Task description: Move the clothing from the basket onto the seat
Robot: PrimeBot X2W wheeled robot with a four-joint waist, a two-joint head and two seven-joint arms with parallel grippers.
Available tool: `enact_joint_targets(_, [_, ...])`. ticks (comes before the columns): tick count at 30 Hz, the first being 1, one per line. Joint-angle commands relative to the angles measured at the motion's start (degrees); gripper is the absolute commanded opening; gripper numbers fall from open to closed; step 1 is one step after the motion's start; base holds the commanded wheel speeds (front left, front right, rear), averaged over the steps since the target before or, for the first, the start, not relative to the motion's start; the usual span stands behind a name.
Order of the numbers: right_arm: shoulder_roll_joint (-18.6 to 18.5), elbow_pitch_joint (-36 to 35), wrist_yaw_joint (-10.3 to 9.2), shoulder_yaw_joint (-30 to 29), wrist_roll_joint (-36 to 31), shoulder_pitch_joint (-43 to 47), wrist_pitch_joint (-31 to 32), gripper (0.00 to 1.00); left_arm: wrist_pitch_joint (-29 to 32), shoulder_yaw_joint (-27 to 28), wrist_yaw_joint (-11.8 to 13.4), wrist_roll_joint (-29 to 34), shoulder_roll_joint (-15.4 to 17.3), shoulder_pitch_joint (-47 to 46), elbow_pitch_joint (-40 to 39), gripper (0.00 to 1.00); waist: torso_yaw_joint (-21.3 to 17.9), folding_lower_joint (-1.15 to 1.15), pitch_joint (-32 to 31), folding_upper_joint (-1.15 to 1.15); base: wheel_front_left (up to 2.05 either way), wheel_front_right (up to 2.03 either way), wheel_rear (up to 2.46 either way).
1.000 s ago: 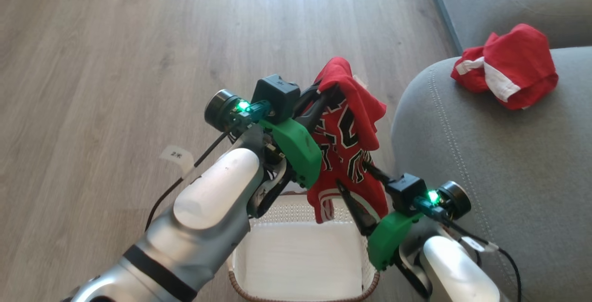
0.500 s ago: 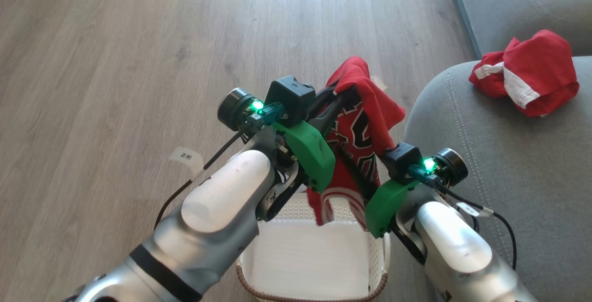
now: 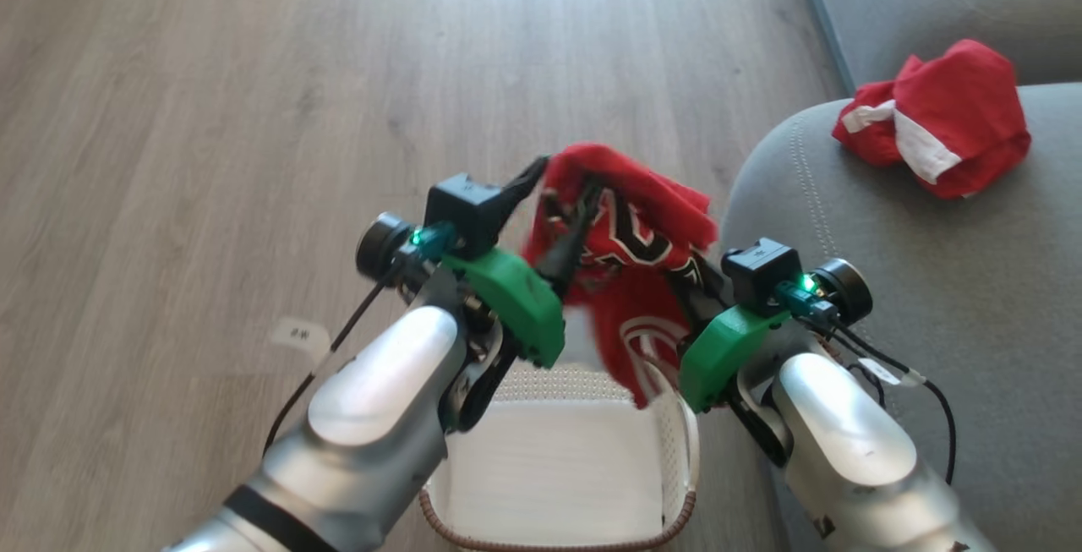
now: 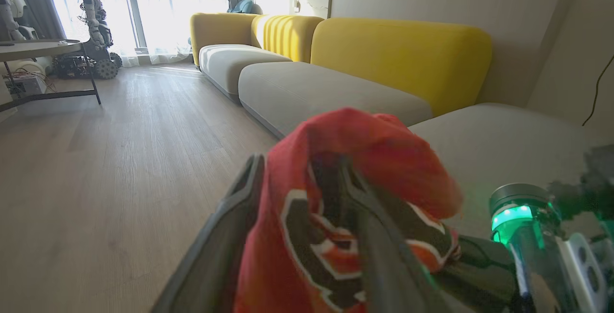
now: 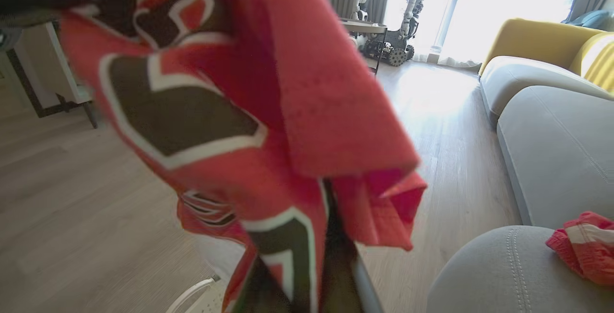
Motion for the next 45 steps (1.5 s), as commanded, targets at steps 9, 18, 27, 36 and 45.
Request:
enact_joint_targets(9, [-0.51, -3.9, 0.4, -2.44, -1.01, -3.1, -0.78, 0.0, -5.15, 1.83, -1.52, -2.18, 0.24, 1.22, 2.54, 1.0, -4.11, 0.0, -0.22, 0.0, 0.0, 0.0, 0.0])
enact_joint_targets(18, [-3.26, -6.46, 0.4, -5.74, -2.05, -1.76, 0.41, 0.0, -9.34, -0.73, -3.92, -1.17, 0.25, 4.11, 4.38, 1.0, -9.44, 0.0, -0.22, 0.0, 0.0, 0.0, 0.0])
enact_joint_targets(27, [-6.1, -12.1, 0.4, -8.35, -2.65, -0.5, 3.54, 0.0, -11.26, -2.82, -5.24, 0.11, 0.22, 7.08, 3.57, 1.0, -17.14, 0.0, 0.15, 0.0, 0.0, 0.0, 0.0])
enact_joint_targets(36, [-8.17, -18.04, 0.4, -10.11, -2.49, 1.0, 7.2, 0.0, -11.95, -4.07, -5.24, 0.52, -0.26, 9.25, 1.95, 1.0, -24.55, 0.0, 1.53, 0.0, 0.0, 0.0, 0.0])
enact_joint_targets(45, [-8.93, -20.74, 0.4, -10.51, -2.25, 1.95, 9.18, 0.0, -12.09, -4.7, -5.16, 0.62, -0.43, 9.78, 1.81, 1.0, -26.29, 0.0, 2.44, 0.0, 0.0, 0.0, 0.0])
